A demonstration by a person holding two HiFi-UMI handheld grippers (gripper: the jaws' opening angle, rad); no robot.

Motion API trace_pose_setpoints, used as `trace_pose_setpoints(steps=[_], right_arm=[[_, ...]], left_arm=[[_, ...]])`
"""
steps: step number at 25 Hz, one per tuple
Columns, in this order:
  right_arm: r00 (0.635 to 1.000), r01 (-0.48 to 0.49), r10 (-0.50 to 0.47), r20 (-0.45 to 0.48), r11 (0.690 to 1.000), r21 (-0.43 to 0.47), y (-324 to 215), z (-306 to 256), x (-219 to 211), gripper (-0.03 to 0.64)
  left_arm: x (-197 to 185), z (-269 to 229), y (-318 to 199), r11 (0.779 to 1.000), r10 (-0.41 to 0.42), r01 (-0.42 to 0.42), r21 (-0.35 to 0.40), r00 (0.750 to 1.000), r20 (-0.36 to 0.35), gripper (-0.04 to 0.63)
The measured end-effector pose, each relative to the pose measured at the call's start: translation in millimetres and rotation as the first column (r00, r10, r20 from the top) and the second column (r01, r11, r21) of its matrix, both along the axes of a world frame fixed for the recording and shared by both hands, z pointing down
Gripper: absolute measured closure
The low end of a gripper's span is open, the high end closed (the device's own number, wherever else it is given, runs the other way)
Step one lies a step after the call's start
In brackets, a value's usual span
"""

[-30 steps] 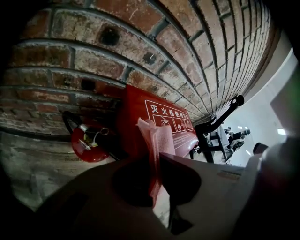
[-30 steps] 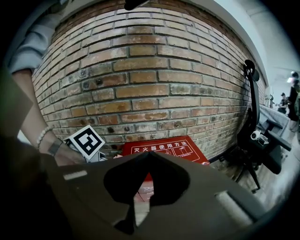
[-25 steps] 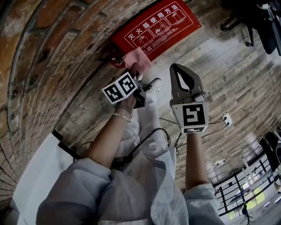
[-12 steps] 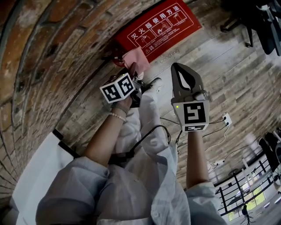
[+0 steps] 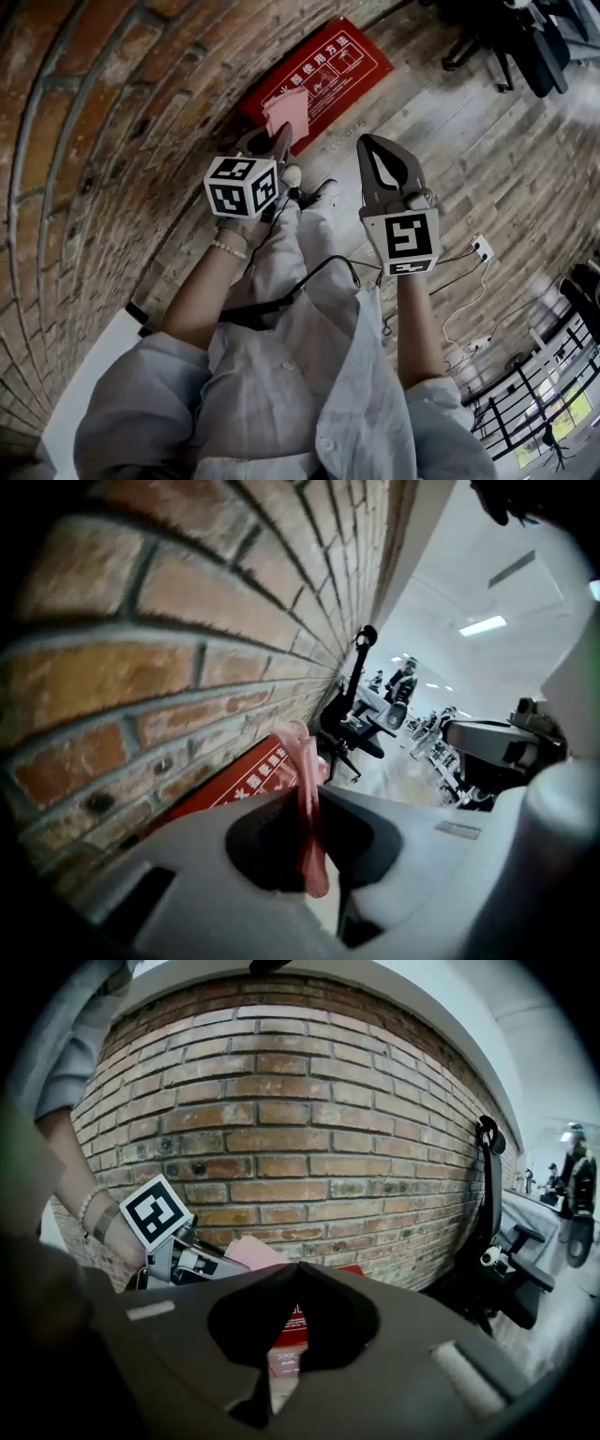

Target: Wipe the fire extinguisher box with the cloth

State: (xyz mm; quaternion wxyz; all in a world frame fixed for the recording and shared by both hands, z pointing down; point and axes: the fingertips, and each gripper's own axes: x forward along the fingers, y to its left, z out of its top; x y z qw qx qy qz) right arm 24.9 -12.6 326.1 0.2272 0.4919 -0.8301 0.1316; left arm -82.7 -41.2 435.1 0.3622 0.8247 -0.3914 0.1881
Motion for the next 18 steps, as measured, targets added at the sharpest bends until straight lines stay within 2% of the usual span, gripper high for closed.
trace_pose_setpoints(steps=[3,6,11,18], right_arm=[[1.0,-0.03,0.03,0.004,0.999,0.03,2,-28,8,0.609],[0.998,-0.06,0.06,0.005,0.996,0.062,3,-57,15,0.609],[0.997,-0.073,0.073,0.003,0.987,0.142,0,-103,20,0.609],[0.993,-0.113,0.12,-0.013,0.964,0.243,7,-162,40,0.609]], left_arm=[[20,-49,-9,0.986,0.115,-0.117,0.12,0.993,0.02,0.584],[39,-98,-17,0.952,0.205,-0.206,0.228,0.978,0.03,0.584],[63,-178,-31,0.864,0.307,-0.302,0.402,0.95,0.055,0.584],[77,-257,-18,0.759,0.391,-0.378,0.53,0.916,0.094,0.584]])
